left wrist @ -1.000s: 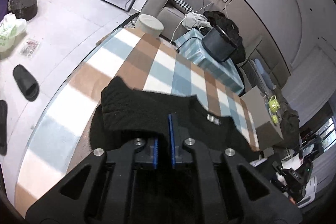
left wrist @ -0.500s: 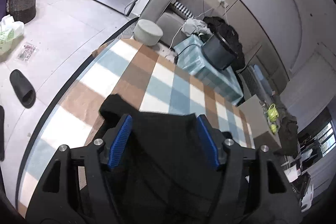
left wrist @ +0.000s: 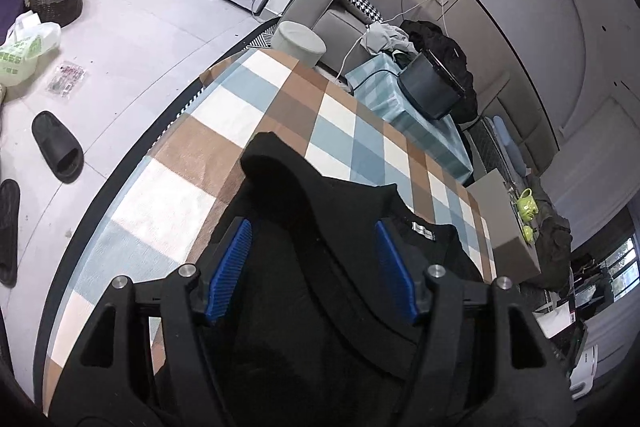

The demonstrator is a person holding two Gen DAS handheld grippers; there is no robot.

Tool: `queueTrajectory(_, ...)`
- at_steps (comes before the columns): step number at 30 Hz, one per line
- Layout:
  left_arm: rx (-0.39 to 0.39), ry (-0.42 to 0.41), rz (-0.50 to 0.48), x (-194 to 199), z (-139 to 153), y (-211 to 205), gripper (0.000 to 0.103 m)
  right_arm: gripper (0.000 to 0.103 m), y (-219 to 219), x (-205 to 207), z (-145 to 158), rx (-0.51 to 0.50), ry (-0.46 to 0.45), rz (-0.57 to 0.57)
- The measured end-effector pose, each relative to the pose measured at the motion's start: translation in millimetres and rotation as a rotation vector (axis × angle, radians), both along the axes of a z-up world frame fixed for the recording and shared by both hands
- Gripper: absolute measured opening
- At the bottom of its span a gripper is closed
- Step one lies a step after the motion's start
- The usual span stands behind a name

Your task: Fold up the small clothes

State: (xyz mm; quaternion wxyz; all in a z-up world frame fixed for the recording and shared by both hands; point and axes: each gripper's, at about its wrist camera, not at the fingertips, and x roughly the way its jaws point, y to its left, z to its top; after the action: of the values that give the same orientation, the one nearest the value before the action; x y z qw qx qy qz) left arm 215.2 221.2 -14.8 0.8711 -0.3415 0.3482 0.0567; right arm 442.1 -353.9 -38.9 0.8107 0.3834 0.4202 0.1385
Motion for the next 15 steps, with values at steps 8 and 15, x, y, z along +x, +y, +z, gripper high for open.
queueTrajectory(8, 0.011, 0.019, -0.012, -5.1, -5.1, -5.9, 0.060, 0.005, -42.2, 24.8, 17.4, 0.100, -0.056, -0.072)
queueTrajectory(15, 0.033, 0.019, 0.011, -10.4, -0.3, -1.2, 0.060, 0.021, -72.5, 69.8, 9.4, 0.116, 0.020, -0.235)
